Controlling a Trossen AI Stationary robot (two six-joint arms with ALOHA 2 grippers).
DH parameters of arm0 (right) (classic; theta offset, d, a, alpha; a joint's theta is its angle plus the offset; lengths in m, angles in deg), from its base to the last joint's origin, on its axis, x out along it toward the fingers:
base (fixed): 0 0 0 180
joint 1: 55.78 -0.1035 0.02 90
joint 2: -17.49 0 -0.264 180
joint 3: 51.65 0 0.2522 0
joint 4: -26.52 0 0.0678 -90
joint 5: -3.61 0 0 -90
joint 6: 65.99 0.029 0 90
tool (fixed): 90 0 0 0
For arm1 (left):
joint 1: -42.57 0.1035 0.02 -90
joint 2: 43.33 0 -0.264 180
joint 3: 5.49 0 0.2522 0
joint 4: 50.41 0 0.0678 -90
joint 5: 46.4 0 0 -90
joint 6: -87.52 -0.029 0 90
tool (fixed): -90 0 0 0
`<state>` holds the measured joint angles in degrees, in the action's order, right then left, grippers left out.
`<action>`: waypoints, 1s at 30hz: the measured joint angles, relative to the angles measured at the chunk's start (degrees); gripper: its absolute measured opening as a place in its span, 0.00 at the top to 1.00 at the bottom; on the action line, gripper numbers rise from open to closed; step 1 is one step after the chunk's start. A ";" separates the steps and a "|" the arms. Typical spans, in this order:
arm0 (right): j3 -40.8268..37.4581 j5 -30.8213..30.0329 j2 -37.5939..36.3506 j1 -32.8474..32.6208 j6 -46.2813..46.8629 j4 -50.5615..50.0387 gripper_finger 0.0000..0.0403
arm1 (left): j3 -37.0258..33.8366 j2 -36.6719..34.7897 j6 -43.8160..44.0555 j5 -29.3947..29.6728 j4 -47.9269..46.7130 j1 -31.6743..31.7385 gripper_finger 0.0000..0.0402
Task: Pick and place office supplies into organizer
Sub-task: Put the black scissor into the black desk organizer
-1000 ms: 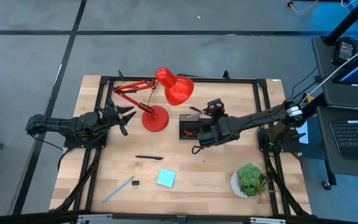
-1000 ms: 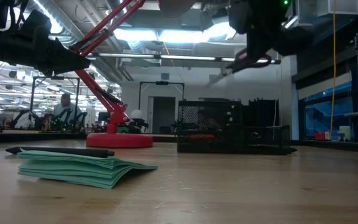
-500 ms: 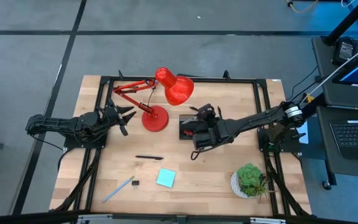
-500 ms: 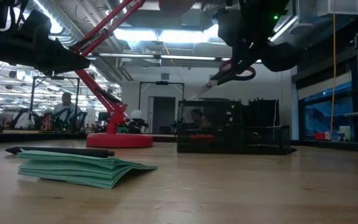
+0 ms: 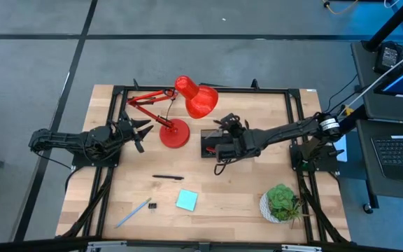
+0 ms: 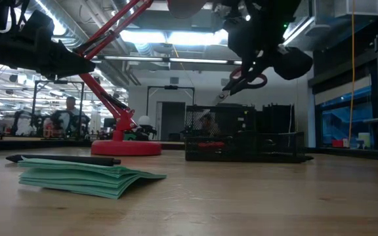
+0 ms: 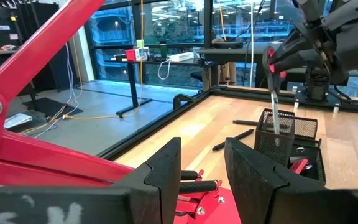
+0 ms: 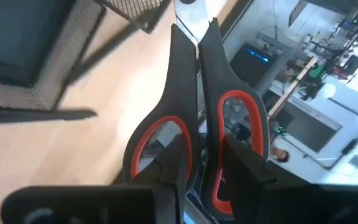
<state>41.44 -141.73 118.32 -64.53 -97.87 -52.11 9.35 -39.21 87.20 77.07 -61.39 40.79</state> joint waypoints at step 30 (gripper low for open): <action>0.00 -7.22 7.87 -0.09 -7.26 4.16 0.80 | 0.00 0.00 -0.01 0.20 0.01 0.00 0.71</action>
<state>41.44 -148.95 126.19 -64.62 -105.13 -47.95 9.35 -39.21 87.19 77.27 -61.38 40.79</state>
